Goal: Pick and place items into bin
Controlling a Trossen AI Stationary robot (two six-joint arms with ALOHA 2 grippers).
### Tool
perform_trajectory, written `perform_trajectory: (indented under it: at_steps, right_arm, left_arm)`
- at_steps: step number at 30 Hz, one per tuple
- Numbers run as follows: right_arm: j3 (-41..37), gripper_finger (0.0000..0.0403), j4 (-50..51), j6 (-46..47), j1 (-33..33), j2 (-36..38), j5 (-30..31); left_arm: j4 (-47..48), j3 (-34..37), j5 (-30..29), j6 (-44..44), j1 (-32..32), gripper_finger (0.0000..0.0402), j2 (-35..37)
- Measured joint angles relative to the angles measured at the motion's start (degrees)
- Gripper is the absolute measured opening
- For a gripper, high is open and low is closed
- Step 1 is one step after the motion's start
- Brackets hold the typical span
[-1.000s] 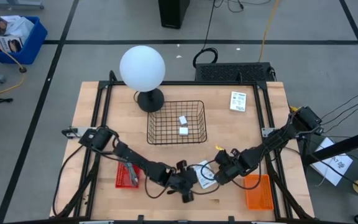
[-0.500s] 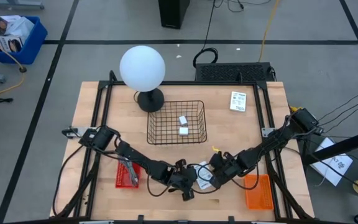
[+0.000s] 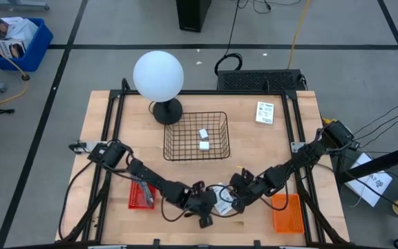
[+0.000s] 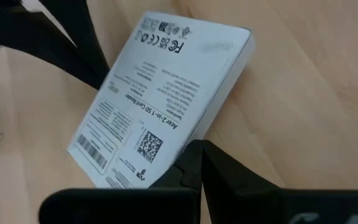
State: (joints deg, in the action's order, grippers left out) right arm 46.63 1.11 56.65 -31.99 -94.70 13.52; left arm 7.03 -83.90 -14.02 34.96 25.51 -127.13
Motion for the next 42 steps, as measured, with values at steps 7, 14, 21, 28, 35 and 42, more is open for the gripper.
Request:
perform_trajectory:
  at_steps: [7,14,21,28,35,42]
  right_arm:
    - [0.0,0.0,-0.5,-1.2,-0.5,0.0,-0.3]
    - [0.0,0.0,-2.2,-1.9,-2.2,0.2,-0.5]
    - [0.0,0.0,-5.8,-4.5,-4.1,0.3,1.7]
    - [0.2,0.0,-6.4,-5.6,-4.3,0.3,3.0]
    - [0.2,0.0,-6.6,-7.0,-4.3,0.3,4.7]
    - [0.7,0.0,-13.1,-9.3,-4.4,0.5,9.5]
  left_arm:
    - [0.1,0.0,0.0,-0.2,0.1,0.0007,0.0]
    - [0.8,0.0,-0.1,-0.2,0.3,0.0013,0.0]
    - [1.1,0.0,0.1,-0.3,0.4,0.0005,0.1]
    - [0.7,0.1,0.3,-0.3,0.4,0.002,0.1]
    - [0.6,0.1,0.3,-0.1,0.5,0.0008,0.1]
    - [-0.3,0.1,0.7,0.0,0.5,0.0033,0.0]
